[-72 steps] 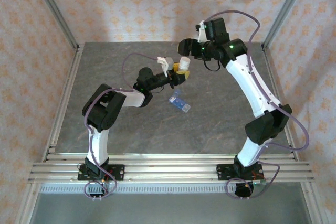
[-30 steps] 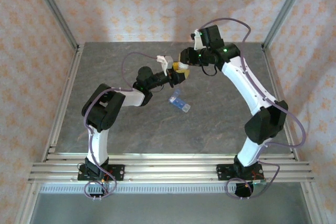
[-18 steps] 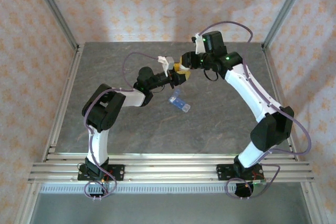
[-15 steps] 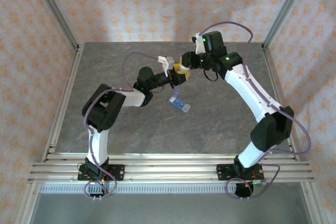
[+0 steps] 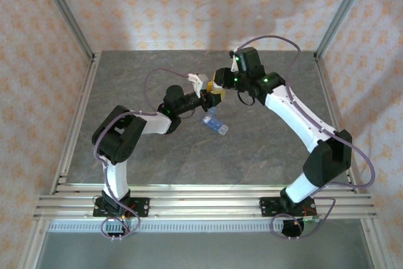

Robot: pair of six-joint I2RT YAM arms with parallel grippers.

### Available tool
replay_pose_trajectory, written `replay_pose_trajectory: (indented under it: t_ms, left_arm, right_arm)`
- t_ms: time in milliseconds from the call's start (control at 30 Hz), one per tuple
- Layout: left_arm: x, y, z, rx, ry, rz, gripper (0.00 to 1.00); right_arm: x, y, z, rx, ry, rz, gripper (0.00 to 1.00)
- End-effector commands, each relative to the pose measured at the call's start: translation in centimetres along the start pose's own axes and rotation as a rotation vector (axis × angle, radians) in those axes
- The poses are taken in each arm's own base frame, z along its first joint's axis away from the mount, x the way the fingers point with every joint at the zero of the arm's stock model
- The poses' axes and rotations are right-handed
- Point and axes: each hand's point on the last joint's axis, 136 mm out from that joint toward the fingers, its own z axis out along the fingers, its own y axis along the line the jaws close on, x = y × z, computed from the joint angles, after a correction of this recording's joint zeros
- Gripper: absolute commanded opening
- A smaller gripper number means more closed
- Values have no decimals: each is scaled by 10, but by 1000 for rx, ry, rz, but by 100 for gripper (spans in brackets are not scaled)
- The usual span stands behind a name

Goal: Sort the pills into containers

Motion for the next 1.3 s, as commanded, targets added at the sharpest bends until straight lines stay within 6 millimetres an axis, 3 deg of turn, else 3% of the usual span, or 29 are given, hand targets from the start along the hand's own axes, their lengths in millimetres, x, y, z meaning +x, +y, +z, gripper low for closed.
replay_pose_trajectory:
  t_ms: [0,233,633,900,1267]
  left_arm:
    - [-88,-21,-9,-21,-243,186,0]
    - [-85,-20,-7,-16,-237,181,0]
    - [-72,-13,-2,-14,-214,165,0]
    - [-68,-11,-2,-13,-207,158,0]
    - [-68,-10,-2,21,-198,135,0]
  right_arm:
    - [40,-28,12,126,83,65,24]
    - [33,-23,8,125,60,65,28]
    - [-4,-9,-9,128,13,45,44]
    - [-18,-4,-18,116,-10,46,67]
    - [-32,6,-42,14,-37,1,81]
